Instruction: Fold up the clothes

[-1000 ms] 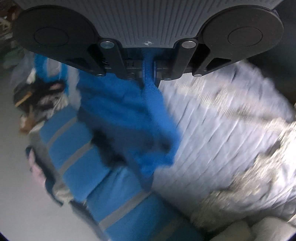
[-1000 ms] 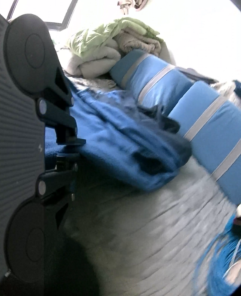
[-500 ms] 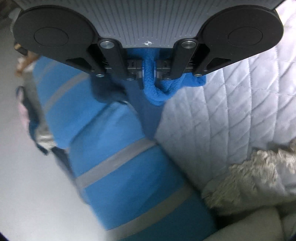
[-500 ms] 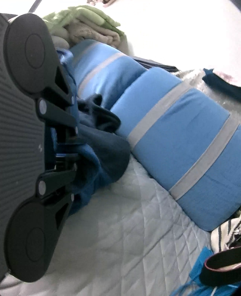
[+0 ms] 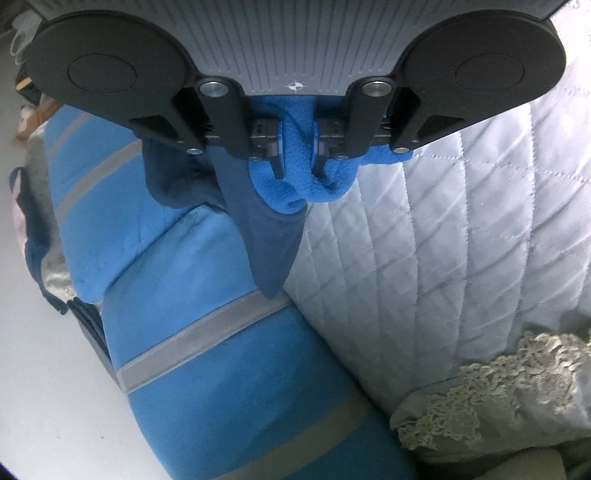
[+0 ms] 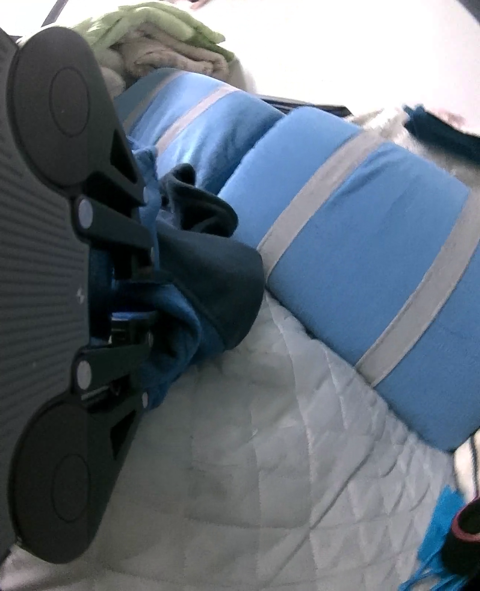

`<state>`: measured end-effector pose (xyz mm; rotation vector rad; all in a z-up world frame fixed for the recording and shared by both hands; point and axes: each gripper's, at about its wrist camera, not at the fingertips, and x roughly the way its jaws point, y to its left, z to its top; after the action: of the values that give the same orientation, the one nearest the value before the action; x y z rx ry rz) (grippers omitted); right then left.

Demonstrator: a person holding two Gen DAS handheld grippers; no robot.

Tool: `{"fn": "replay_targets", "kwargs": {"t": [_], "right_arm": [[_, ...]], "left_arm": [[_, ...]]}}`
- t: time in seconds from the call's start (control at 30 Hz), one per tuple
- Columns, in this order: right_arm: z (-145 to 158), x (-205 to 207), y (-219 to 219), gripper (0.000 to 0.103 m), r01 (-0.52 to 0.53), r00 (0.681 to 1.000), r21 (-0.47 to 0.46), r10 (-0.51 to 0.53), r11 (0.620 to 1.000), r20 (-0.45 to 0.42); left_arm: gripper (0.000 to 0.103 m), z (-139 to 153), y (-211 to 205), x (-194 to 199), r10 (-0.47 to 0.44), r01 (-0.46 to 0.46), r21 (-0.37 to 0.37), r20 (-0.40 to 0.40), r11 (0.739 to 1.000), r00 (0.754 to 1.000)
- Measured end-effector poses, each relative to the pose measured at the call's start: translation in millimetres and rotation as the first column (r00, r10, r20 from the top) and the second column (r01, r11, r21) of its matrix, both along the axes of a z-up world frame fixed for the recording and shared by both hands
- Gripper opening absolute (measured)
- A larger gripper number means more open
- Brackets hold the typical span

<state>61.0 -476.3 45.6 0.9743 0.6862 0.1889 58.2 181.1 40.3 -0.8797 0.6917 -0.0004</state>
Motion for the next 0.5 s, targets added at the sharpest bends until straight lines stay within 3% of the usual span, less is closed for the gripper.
{"fn": "replay_targets", "kwargs": {"t": [0.03, 0.07, 0.13, 0.17, 0.2, 0.27, 0.4, 0.5], "right_arm": [[-0.7, -0.4, -1.8, 0.024, 0.013, 1.0, 0.023, -0.013, 1.0, -0.001], [-1.2, -1.1, -3.8, 0.042, 0.026, 1.0, 0.046, -0.026, 0.999, 0.0], [-1.0, -4.0, -8.0, 0.064, 0.054, 0.998, 0.092, -0.055, 0.994, 0.017], [0.0, -6.8, -10.2, 0.084, 0.069, 0.996, 0.114, -0.074, 0.991, 0.04], [2.4, -10.2, -11.9, 0.095, 0.088, 0.993, 0.12, -0.097, 0.989, 0.064], [10.4, -16.7, -15.5, 0.1, 0.116, 0.985, 0.105, -0.128, 0.988, 0.114], [20.2, -26.4, -17.5, 0.103, 0.142, 0.976, 0.084, -0.154, 0.986, 0.156], [22.4, -28.3, -13.1, 0.103, 0.154, 0.981, 0.037, -0.158, 0.987, 0.114]], "left_arm": [[0.019, 0.8, 1.6, 0.9, -0.001, 0.001, -0.016, 0.005, 1.0, 1.0], [0.028, 1.6, 4.2, 1.0, 0.0, 0.001, -0.041, 0.019, 0.999, 1.0], [0.05, 3.2, 8.7, 0.9, 0.005, 0.0, -0.089, 0.052, 0.996, 0.999], [0.055, 4.8, 10.0, -0.2, 0.01, -0.002, -0.109, 0.076, 0.994, 0.997], [0.065, 7.2, 11.5, -2.1, 0.013, 0.0, -0.126, 0.103, 0.992, 0.995], [0.076, 12.6, 13.6, -6.4, 0.028, -0.006, -0.14, 0.153, 0.99, 0.988], [0.079, 28.7, 11.6, -17.8, 0.068, -0.065, -0.02, 0.221, 0.998, 0.973], [0.079, 35.0, 6.4, -23.0, 0.066, -0.082, 0.087, 0.175, 0.993, 0.982]]}}
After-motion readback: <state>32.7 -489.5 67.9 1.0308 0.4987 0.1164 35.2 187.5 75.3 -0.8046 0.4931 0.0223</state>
